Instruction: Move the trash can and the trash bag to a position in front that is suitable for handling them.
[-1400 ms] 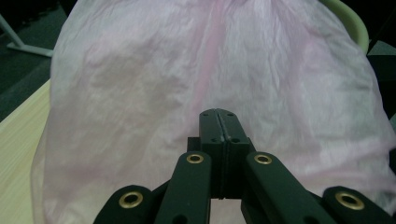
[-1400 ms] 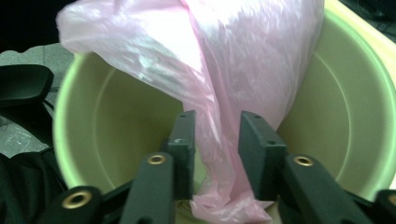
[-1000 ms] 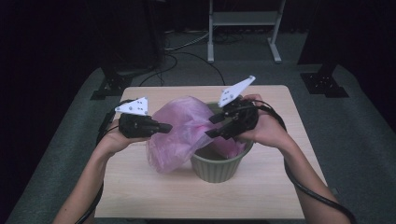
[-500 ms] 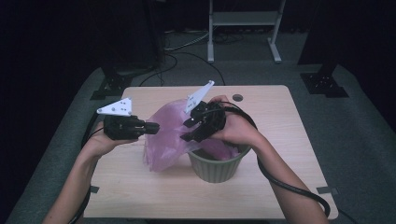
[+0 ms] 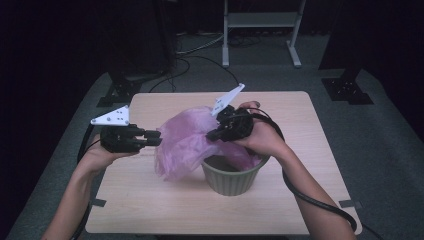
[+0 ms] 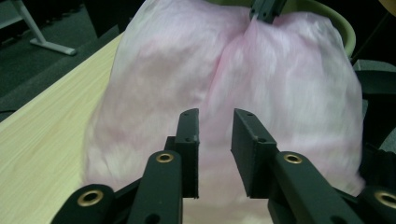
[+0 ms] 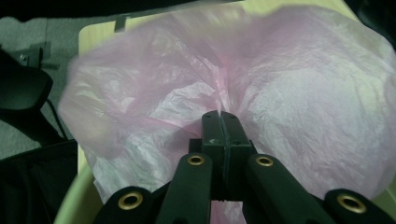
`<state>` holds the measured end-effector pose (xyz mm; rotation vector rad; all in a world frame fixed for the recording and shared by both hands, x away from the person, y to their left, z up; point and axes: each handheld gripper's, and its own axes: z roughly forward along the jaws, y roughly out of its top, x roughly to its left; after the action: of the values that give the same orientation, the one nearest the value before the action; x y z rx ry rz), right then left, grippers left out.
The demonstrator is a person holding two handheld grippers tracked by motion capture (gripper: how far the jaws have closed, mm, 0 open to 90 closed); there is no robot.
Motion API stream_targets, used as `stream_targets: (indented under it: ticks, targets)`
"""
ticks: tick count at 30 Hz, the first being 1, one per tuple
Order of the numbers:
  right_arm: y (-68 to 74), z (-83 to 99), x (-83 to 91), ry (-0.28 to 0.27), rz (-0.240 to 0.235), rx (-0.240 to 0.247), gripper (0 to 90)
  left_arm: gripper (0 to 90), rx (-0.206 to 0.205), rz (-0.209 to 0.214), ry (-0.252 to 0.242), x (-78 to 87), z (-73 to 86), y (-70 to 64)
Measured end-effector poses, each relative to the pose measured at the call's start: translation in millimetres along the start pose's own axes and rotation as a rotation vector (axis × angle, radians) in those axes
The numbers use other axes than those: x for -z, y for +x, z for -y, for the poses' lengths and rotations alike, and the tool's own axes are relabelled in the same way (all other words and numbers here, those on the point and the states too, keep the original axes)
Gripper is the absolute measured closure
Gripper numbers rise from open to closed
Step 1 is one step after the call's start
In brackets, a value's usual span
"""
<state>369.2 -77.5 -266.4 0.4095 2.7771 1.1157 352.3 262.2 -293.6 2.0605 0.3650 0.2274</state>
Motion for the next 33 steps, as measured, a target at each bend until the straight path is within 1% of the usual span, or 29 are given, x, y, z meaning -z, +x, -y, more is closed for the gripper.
stream_targets:
  ticks: [3,5,7,8,9,11,12,13,16,21,22,24,27,29,30,31,32,33]
  targets:
    - [-7.2,12.3,13.4,-0.034,0.025,-0.033,90.0,67.2,0.006,-0.01,-0.024,3.4,-1.3,0.7]
    - [-11.8,21.2,21.3,-0.05,0.041,-0.057,90.0,65.2,0.012,-0.018,-0.048,6.1,-3.0,0.8]
    - [-16.4,30.8,29.1,-0.068,0.052,-0.082,90.0,63.5,0.008,-0.023,-0.061,9.1,-4.6,1.4]
    - [-16.4,30.8,29.1,-0.068,0.052,-0.082,90.0,62.7,0.008,-0.023,-0.061,9.1,-4.6,1.4]
    - [-20.8,41.9,37.9,-0.097,0.059,-0.107,90.0,61.6,0.013,-0.027,-0.058,9.8,-5.2,2.0]
    - [-23.0,50.0,44.7,-0.122,0.064,-0.136,90.0,60.6,0.016,-0.025,-0.051,7.9,-4.3,2.5]
    - [-23.0,50.0,44.7,-0.122,0.064,-0.136,90.0,60.1,0.016,-0.025,-0.051,7.9,-4.3,2.5]
    - [-25.3,59.7,52.6,-0.151,0.07,-0.155,90.0,59.9,0.025,-0.017,-0.047,3.0,-1.9,2.7]
    - [-26.3,70.1,61.0,-0.182,0.078,-0.172,90.0,59.0,0.037,0.001,-0.033,-8.6,3.7,3.2]
    - [-27.8,81.8,68.9,-0.224,0.084,-0.194,90.0,58.9,0.058,0.048,-0.017,-35.2,16.4,3.4]
    - [-27.8,81.8,68.9,-0.224,0.084,-0.194,90.0,58.9,0.058,0.048,-0.017,-35.2,16.4,3.4]
    - [-28.7,84.4,70.8,-0.244,0.08,-0.203,90.0,58.9,0.074,0.072,-0.019,-47.5,23.4,3.0]
    - [-29.2,85.2,73.2,-0.278,0.07,-0.206,90.0,58.9,0.085,0.094,-0.022,-63.0,30.5,3.2]
    - [-28.9,85.0,74.1,-0.287,0.064,-0.209,90.0,58.9,0.087,0.098,-0.027,-65.7,30.7,3.3]
    - [-27.8,83.5,75.7,-0.308,0.059,-0.206,90.0,58.9,0.086,0.105,-0.039,-68.9,29.0,3.6]
    - [-27.0,82.5,76.6,-0.318,0.056,-0.204,90.0,58.9,0.086,0.107,-0.042,-69.1,27.8,3.9]
    - [-27.0,82.5,76.6,-0.318,0.056,-0.204,90.0,58.9,0.086,0.107,-0.042,-69.1,27.8,3.9]
    - [-25.3,79.7,77.6,-0.333,0.05,-0.2,90.0,58.9,0.085,0.109,-0.057,-69.3,23.9,3.8]
